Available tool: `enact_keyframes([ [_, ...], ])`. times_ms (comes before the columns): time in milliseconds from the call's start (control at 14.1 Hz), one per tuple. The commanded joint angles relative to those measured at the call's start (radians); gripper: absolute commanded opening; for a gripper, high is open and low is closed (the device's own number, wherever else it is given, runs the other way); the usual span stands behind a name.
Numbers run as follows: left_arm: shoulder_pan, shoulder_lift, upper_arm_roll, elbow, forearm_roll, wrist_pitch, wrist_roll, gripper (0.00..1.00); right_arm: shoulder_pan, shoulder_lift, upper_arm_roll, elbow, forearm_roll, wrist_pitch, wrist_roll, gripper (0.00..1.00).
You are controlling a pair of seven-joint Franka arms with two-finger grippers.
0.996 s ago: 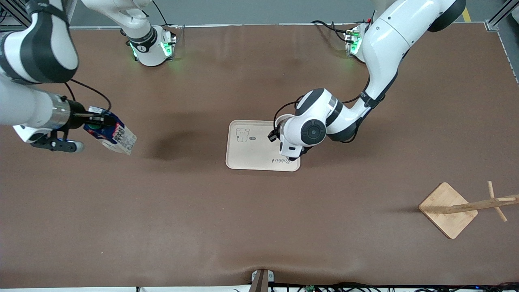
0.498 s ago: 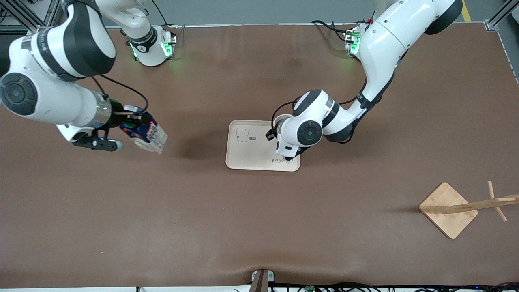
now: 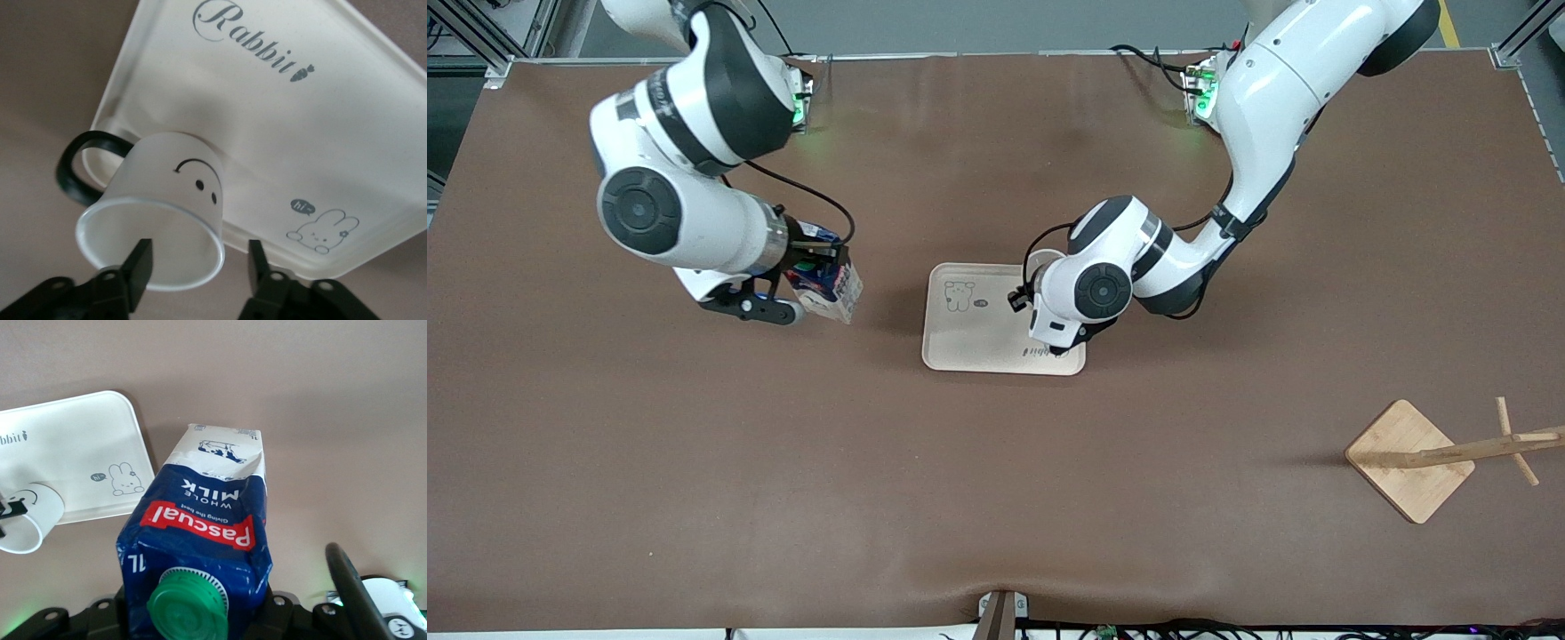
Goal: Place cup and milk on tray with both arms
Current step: 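Lower the mug onto the tray while the right gripper carries the milk over, then open the left gripper and withdraw it from the mug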
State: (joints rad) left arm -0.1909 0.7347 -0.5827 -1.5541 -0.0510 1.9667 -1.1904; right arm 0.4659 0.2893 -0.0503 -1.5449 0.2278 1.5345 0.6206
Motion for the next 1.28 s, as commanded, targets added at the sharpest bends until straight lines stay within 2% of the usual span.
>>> enact_keyframes([
  [0,-0.004,-0.018,0.003,0.109,0.022,-0.151,0.006,1.0,0.06,0.1,-0.011,0.135,0.016,-0.005,0.117,0.08],
  [142,0.017,-0.052,0.007,0.143,0.025,-0.201,0.008,1.0,0.082,0.146,-0.011,0.163,0.037,0.024,0.123,0.08],
  [285,0.066,-0.102,0.009,0.144,0.051,-0.206,0.011,1.0,0.114,0.172,-0.011,0.163,0.102,0.1,0.125,0.08],
  [427,0.099,-0.155,0.007,0.144,0.117,-0.206,0.052,1.0,0.129,0.217,-0.008,0.167,0.119,0.166,0.107,0.12],
  [640,0.149,-0.224,0.009,0.143,0.259,-0.206,0.098,1.0,0.181,0.275,-0.008,0.169,0.119,0.269,0.105,0.12],
  [925,0.243,-0.311,0.007,0.141,0.295,-0.222,0.187,1.0,0.215,0.321,-0.008,0.169,0.117,0.265,0.052,0.12],
  [1209,0.361,-0.406,0.007,0.143,0.295,-0.317,0.407,1.0,0.22,0.338,-0.008,0.167,0.119,0.262,0.01,0.16],
])
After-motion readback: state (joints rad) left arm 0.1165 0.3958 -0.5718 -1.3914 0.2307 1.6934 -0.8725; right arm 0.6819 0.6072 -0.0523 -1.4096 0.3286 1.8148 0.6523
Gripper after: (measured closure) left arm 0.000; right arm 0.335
